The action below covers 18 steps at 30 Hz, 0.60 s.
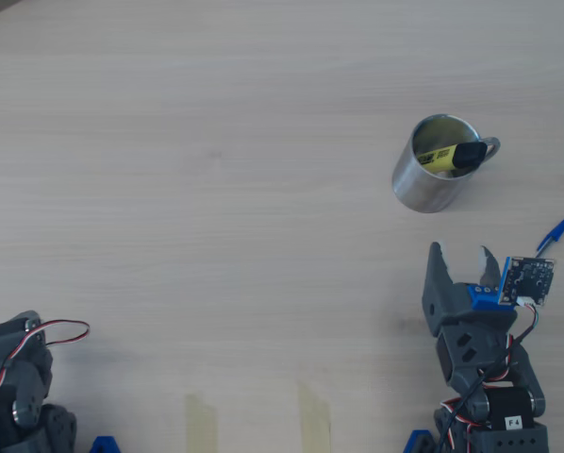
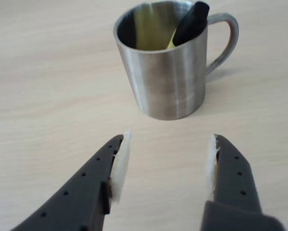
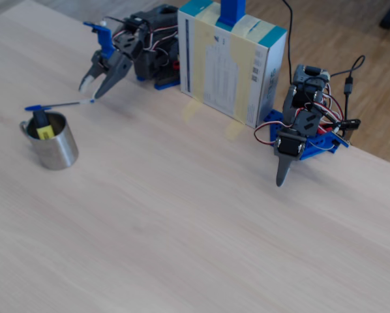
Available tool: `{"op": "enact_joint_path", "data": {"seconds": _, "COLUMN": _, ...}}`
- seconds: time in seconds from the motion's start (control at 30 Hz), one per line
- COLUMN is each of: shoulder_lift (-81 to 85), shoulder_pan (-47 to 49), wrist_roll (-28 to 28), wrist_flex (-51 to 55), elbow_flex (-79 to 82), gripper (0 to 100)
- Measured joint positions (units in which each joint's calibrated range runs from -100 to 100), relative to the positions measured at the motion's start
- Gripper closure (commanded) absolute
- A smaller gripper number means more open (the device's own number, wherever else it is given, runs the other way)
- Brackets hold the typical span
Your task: Grab the yellow pen and put it in the silver cup.
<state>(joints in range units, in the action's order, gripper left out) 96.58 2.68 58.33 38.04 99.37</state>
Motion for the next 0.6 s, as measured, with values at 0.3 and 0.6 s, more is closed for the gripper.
{"op": "enact_joint_path", "data": {"seconds": 0.3, "shoulder_lift": 0.08, "shoulder_pan": 0.00, "wrist_roll": 0.00, "wrist_flex": 10.42, "elbow_flex": 0.00, "gripper": 85}}
{"op": "enact_joint_path", "data": {"seconds": 0.6, "shoulder_lift": 0.42, "shoulder_pan": 0.00, "wrist_roll": -0.10, "wrist_flex": 19.76, "elbow_flex": 0.00, "gripper": 88}}
